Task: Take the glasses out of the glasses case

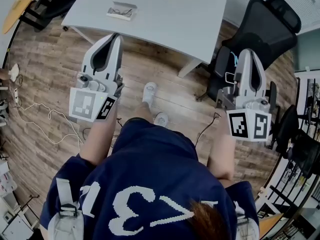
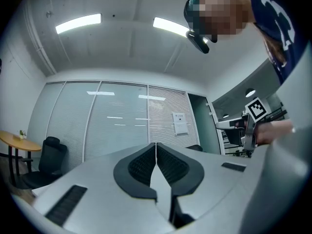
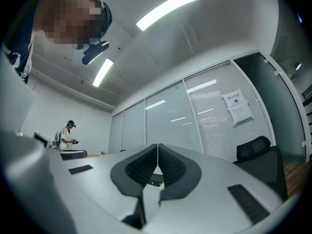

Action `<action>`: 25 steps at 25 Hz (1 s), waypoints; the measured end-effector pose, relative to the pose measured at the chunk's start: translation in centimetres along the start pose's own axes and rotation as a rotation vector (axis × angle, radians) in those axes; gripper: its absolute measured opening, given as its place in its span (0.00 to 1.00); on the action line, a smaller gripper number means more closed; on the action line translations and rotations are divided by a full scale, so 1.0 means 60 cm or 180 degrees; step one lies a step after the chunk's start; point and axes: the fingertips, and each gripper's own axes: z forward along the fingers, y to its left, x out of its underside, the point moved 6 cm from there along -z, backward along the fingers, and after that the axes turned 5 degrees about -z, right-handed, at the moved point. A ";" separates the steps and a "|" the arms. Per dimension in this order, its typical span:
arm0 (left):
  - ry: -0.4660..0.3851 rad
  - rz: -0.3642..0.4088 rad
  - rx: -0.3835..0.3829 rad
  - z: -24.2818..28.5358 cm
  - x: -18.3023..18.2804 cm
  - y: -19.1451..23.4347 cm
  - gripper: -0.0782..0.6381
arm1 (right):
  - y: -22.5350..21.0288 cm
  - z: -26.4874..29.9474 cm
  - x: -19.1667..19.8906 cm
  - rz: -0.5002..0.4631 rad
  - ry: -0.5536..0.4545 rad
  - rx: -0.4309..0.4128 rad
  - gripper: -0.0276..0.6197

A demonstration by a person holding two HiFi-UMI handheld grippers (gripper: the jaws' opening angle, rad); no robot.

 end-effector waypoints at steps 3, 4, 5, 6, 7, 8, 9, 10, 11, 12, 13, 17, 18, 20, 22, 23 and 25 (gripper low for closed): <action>-0.0038 0.0014 0.0031 0.055 0.003 0.037 0.14 | -0.009 0.062 0.008 -0.0025 -0.0011 -0.0015 0.08; -0.0054 0.0018 0.0044 0.076 0.004 0.052 0.14 | -0.012 0.086 0.011 -0.0036 -0.0018 -0.0022 0.08; -0.0071 0.0020 0.0064 0.096 0.006 0.068 0.14 | -0.015 0.111 0.014 -0.0049 -0.0025 -0.0025 0.08; -0.0087 0.0023 0.0091 0.117 0.007 0.084 0.14 | -0.017 0.136 0.017 -0.0062 -0.0035 -0.0022 0.08; -0.0101 0.0031 0.0118 0.137 0.009 0.101 0.14 | -0.020 0.161 0.020 -0.0074 -0.0048 -0.0012 0.08; -0.0110 0.0040 0.0143 0.157 0.010 0.119 0.14 | -0.022 0.185 0.022 -0.0083 -0.0063 0.0005 0.08; -0.0118 0.0039 0.0170 0.177 0.011 0.136 0.14 | -0.024 0.209 0.024 -0.0088 -0.0078 0.0024 0.08; -0.0124 0.0030 0.0202 0.197 0.012 0.152 0.14 | -0.026 0.231 0.027 -0.0092 -0.0088 0.0042 0.08; -0.0126 0.0020 0.0234 0.216 0.012 0.166 0.14 | -0.028 0.251 0.029 -0.0093 -0.0092 0.0060 0.08; -0.0122 0.0014 0.0265 0.234 0.013 0.180 0.14 | -0.030 0.270 0.032 -0.0093 -0.0087 0.0079 0.08; -0.0114 0.0008 0.0296 0.252 0.014 0.191 0.14 | -0.032 0.286 0.035 -0.0091 -0.0075 0.0099 0.08; -0.0038 -0.0041 0.0374 0.332 0.039 0.231 0.14 | -0.061 0.354 0.066 -0.0063 0.0034 0.0164 0.08; -0.0002 -0.0067 0.0371 0.356 0.053 0.240 0.14 | -0.074 0.374 0.080 -0.0050 0.0084 0.0170 0.08; 0.0057 -0.0117 0.0360 0.394 0.075 0.251 0.14 | -0.099 0.402 0.102 -0.0022 0.0168 0.0179 0.08; 0.0086 -0.0142 0.0345 0.405 0.082 0.253 0.14 | -0.109 0.410 0.108 0.0013 0.0197 0.0176 0.08; 0.0092 -0.0147 0.0333 0.408 0.083 0.254 0.14 | -0.112 0.413 0.109 0.0027 0.0201 0.0165 0.08; 0.0077 -0.0144 0.0291 0.420 0.083 0.257 0.14 | -0.123 0.427 0.112 0.0038 0.0193 0.0124 0.08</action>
